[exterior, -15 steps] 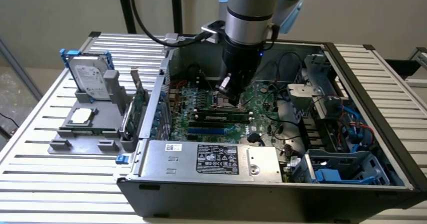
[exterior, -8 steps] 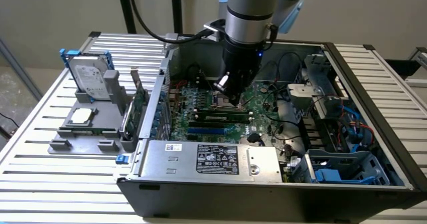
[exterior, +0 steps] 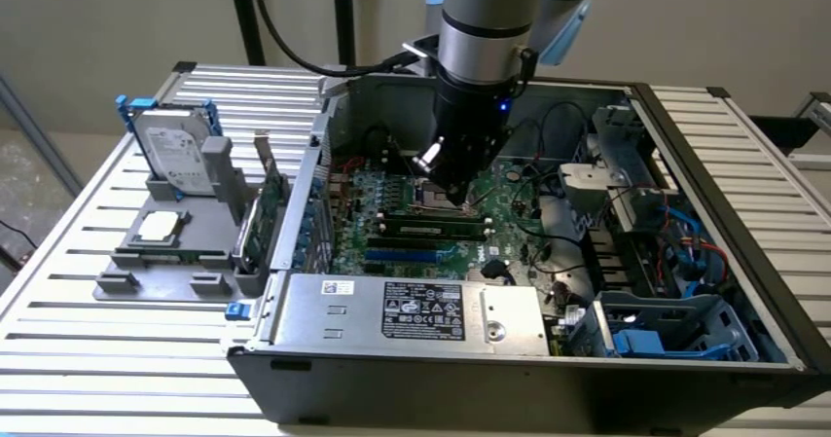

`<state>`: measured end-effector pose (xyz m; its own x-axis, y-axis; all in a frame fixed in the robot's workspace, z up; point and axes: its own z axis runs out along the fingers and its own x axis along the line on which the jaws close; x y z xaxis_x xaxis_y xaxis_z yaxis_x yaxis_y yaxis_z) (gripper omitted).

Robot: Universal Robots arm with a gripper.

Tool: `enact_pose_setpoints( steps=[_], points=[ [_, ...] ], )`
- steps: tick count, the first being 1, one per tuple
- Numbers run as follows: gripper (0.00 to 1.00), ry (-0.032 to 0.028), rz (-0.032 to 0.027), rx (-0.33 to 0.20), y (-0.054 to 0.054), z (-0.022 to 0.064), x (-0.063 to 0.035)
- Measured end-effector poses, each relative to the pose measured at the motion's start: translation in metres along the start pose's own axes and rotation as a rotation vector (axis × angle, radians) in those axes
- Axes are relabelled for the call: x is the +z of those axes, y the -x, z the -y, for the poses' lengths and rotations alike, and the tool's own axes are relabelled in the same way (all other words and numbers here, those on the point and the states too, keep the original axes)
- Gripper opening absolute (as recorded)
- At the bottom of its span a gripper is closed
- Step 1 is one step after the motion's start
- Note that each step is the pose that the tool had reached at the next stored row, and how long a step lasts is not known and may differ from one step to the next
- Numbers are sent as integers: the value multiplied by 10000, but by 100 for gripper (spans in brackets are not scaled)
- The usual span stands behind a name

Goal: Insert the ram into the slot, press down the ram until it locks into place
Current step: 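Press down the ram until it locks into place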

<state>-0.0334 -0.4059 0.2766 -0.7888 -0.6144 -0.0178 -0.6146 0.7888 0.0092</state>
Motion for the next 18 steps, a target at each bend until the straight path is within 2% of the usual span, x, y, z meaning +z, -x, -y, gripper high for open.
enact_pose_setpoints(
  steps=[11, 18],
  points=[
    [11, -39, 6, 1502, 0, 0, -11],
    [11, -165, -65, 2158, 0, 0, -10]
  ],
)
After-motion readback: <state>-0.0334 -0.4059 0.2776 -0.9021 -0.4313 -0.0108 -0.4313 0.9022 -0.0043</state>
